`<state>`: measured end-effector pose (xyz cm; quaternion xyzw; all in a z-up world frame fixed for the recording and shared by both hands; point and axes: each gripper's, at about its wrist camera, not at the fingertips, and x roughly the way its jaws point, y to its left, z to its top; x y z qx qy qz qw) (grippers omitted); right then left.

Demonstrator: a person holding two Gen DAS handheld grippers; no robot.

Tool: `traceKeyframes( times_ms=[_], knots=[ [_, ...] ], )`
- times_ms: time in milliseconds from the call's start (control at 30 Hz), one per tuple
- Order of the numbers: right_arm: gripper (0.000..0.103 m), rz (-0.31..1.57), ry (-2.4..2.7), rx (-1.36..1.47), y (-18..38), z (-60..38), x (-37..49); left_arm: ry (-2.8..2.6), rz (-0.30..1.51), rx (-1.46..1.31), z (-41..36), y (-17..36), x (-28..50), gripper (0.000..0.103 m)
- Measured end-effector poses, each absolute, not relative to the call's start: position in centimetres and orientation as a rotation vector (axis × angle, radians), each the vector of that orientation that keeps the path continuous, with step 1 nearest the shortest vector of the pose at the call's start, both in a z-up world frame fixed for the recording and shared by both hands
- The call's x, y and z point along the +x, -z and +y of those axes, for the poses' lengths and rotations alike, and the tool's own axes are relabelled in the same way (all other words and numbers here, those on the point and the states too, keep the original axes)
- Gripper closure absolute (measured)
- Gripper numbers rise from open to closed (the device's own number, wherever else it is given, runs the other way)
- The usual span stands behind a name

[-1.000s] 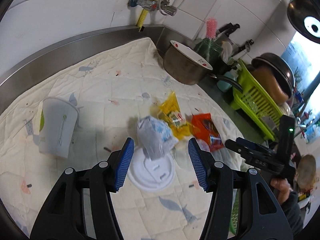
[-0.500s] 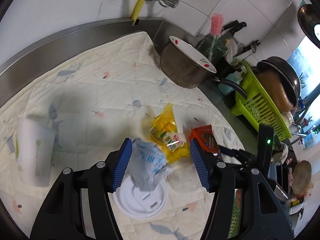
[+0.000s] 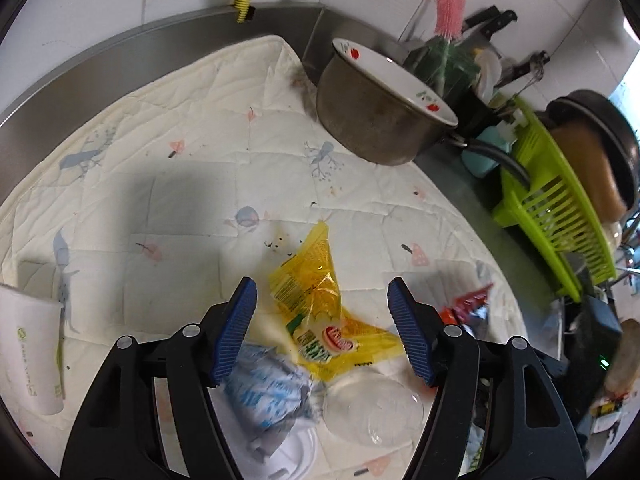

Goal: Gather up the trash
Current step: 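Carry the Ovaltine wrapper and yellow bag over the green basket and release both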

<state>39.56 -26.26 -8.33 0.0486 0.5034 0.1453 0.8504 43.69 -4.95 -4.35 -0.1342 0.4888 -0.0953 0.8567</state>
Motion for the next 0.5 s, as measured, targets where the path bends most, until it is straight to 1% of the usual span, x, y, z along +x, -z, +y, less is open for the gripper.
traceKeyframes(
  times_ms=[200, 267, 300, 333, 367, 400, 433, 500],
  knots=[
    [0.057, 1.030, -0.339, 0.107, 7.3, -26.7, 37.6, 0.176, 1.063, -0.253, -5.8, 5.4, 44.7, 0.038],
    [0.057, 1.018, -0.352, 0.102, 6.9, -26.7, 36.7, 0.178, 1.074, -0.245, -5.9, 5.7, 44.9, 0.050],
    [0.057, 1.014, -0.358, 0.101, 6.6, -26.6, 36.3, 0.178, 1.079, -0.238, -6.0, 5.9, 45.1, 0.053],
    [0.057, 1.009, -0.363, 0.101, 6.4, -26.7, 35.9, 0.182, 1.083, -0.231, -6.1, 6.1, 45.2, 0.062],
    [0.057, 1.003, -0.365, 0.101, 6.3, -26.7, 35.4, 0.188, 1.086, -0.226, -6.2, 6.2, 45.2, 0.066],
    [0.057, 1.001, -0.369, 0.102, 6.1, -26.8, 35.0, 0.191, 1.088, -0.222, -6.3, 6.3, 45.3, 0.067],
    [0.057, 0.998, -0.373, 0.102, 6.0, -26.9, 34.6, 0.191, 1.080, -0.214, -6.4, 6.3, 45.2, 0.072],
    [0.057, 0.985, -0.369, 0.098, 5.7, -27.1, 33.7, 0.208, 1.070, -0.209, -6.6, 6.3, 45.0, 0.075]
  ],
)
